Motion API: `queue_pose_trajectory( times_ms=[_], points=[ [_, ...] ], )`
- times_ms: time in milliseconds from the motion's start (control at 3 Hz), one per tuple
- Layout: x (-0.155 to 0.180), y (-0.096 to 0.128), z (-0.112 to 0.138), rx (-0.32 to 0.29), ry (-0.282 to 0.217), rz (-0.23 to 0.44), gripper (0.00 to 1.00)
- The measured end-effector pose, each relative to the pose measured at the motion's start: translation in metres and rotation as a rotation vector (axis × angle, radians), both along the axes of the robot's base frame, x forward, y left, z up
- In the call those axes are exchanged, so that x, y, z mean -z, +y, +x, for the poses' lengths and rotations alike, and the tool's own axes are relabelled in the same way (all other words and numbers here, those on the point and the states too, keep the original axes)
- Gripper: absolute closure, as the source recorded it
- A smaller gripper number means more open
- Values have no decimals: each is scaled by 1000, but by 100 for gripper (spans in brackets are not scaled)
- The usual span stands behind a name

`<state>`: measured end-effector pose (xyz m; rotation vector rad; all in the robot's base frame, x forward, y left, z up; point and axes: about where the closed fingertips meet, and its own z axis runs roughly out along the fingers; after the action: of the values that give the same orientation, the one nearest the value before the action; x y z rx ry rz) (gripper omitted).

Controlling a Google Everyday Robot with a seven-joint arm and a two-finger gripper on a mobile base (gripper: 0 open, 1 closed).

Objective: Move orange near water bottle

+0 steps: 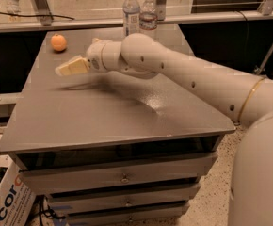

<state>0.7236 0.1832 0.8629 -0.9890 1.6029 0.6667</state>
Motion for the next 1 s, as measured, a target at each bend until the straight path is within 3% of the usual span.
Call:
queue_pose_trajectory(
  times_ms=[1000],
  points=[
    [18,67,84,80,8,-18,0]
  ],
)
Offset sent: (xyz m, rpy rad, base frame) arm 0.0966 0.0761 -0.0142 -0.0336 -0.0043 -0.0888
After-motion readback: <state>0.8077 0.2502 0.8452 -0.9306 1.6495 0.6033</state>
